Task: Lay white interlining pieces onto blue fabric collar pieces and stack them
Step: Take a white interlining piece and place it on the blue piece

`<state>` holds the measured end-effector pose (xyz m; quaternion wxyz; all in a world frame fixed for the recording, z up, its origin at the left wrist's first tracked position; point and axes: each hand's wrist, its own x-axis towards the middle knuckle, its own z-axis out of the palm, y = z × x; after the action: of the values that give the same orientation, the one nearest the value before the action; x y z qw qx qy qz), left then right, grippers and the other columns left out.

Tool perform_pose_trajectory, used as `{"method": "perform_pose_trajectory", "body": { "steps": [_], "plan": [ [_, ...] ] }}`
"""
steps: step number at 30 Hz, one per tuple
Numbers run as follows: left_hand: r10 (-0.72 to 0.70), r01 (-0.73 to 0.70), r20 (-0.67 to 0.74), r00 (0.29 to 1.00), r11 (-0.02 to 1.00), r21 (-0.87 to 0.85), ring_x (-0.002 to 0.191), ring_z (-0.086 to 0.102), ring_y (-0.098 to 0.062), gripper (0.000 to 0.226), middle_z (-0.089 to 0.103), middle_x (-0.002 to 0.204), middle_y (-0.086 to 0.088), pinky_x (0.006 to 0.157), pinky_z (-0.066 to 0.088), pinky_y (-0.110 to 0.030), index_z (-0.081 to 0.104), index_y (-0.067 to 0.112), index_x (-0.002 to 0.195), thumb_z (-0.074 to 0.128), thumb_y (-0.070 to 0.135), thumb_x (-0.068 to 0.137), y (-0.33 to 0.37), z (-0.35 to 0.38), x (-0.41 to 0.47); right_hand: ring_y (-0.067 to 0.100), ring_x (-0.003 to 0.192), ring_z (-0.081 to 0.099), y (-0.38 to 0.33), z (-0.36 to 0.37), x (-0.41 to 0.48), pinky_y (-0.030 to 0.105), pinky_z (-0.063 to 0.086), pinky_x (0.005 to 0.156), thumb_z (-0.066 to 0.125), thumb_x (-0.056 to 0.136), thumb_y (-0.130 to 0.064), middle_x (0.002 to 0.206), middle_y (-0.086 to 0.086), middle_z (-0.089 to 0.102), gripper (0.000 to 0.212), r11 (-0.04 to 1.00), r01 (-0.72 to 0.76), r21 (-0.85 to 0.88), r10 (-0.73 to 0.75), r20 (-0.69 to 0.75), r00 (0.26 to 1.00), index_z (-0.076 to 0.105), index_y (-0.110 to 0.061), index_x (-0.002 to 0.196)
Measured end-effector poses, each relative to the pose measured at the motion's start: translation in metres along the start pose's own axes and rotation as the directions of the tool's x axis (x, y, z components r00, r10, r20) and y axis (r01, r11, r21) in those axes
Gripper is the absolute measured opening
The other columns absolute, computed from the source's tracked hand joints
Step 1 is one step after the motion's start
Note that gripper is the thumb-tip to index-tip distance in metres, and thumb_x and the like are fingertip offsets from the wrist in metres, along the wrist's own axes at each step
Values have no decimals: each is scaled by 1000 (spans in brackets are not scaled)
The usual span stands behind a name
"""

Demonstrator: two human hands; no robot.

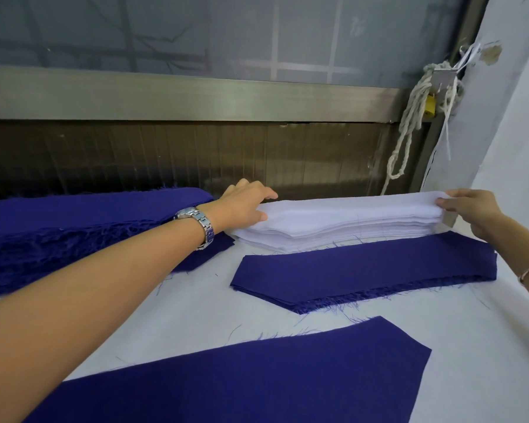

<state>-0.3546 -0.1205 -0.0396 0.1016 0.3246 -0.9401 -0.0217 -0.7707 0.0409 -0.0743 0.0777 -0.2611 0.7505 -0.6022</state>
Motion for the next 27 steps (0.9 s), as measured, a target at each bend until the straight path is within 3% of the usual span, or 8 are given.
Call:
{"method": "perform_pose_trajectory", "body": {
  "steps": [3, 8, 12, 17, 20, 23, 27],
  "plan": [
    [27, -26, 17, 1000, 998, -50, 131, 34, -27, 42, 48, 142, -1, 109, 30, -41, 54, 26, 138, 56, 12, 99, 1, -1, 0, 22, 101, 49, -1, -1, -2, 24, 40, 76, 71, 90, -4, 102, 9, 60, 27, 1000, 7, 7, -7, 9, 1000, 66, -6, 116],
    [21, -24, -72, 997, 999, -39, 122, 41, -26, 22, 54, 130, -2, 104, 38, -41, 66, 18, 118, 62, 17, 96, 1, 1, -1, 23, 102, 52, -1, -2, -2, 31, 37, 87, 72, 89, -6, 112, 9, 59, 38, 1000, -9, -23, 9, -13, 1000, 64, 5, 125],
    [-29, 9, -184, 982, 994, -109, 116, 47, -23, 15, 62, 116, -3, 94, 39, -33, 72, 13, 105, 67, 20, 94, -3, 6, -5, 21, 80, 55, -6, 0, -6, 21, 36, 63, 71, 89, -3, 105, 9, 59, 33, 998, -25, -50, 24, -6, 1000, 66, 3, 121],
    [-69, -7, -289, 955, 967, -253, 103, 53, -17, 17, 63, 105, -1, 85, 42, -28, 69, 11, 105, 64, 25, 96, -3, 4, -13, 23, 76, 53, -15, -1, -11, 22, 33, 57, 69, 89, -5, 87, 11, 59, 16, 996, -36, -76, 34, -28, 999, 68, 1, 103],
    [-121, -25, -317, 941, 907, -421, 90, 63, -20, 20, 69, 101, -8, 70, 48, -26, 68, 9, 104, 64, 27, 96, -2, -7, -20, 18, 68, 51, -23, -3, -16, 21, 34, 57, 69, 90, -7, 99, 12, 59, 30, 998, -3, -65, 0, -51, 999, 66, 8, 116],
    [-174, -24, -299, 938, 830, -557, 90, 70, -19, 19, 74, 97, -7, 77, 56, -30, 70, 9, 100, 66, 27, 95, -4, -18, -29, 16, 67, 49, -35, -7, -23, 20, 37, 60, 71, 90, -7, 93, 11, 59, 35, 998, 35, -59, -38, -46, 998, 65, 11, 119],
    [-240, 13, -206, 949, 680, -733, 68, 65, 2, 20, 74, 84, 3, 58, 46, -9, 72, 8, 96, 68, 27, 94, -13, -31, -52, 9, 67, 49, -55, -14, -40, 20, 37, 63, 72, 90, -10, 106, 9, 59, 38, 993, 113, -43, -113, 10, 994, 64, 8, 123]
  ]
}}
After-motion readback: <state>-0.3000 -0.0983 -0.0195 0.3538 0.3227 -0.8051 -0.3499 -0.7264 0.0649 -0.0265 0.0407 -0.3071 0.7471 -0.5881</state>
